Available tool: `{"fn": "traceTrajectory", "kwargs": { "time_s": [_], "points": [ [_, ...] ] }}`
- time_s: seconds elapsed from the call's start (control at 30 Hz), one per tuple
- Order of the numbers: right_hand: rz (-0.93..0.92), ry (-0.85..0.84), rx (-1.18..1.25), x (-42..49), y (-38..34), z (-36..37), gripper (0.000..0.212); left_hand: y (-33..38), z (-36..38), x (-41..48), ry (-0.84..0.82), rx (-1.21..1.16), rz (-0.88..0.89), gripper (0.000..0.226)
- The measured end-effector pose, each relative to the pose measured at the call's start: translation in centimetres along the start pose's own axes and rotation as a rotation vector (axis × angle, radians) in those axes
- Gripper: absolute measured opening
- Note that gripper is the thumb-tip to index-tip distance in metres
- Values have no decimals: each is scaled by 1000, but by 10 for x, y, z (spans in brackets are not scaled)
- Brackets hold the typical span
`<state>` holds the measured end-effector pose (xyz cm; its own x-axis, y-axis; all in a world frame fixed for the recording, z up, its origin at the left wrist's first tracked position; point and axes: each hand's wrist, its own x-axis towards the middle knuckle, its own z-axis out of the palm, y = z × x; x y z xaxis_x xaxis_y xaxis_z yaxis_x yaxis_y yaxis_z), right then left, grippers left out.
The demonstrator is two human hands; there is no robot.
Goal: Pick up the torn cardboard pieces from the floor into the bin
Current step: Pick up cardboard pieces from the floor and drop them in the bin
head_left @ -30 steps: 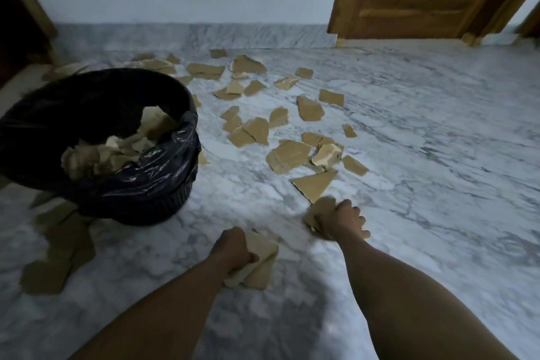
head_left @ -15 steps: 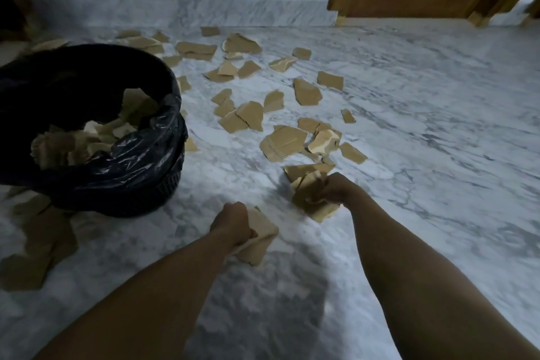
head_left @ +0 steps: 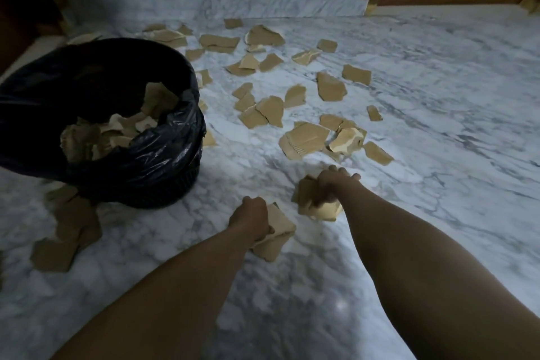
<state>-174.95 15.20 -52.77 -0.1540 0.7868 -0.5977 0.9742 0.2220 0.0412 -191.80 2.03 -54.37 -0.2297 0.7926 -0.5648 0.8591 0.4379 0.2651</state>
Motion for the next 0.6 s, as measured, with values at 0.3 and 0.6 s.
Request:
{"fn": "traceTrajectory", "kwargs": {
  "time_s": [0.3, 0.6],
  "points": [
    [116, -4, 361, -37, -5, 39, 78, 3, -1, -57, 152, 25, 108, 38],
    [202, -16, 165, -94, -8, 52, 74, 19, -126, -93, 360, -125, 268, 45]
  ]
}}
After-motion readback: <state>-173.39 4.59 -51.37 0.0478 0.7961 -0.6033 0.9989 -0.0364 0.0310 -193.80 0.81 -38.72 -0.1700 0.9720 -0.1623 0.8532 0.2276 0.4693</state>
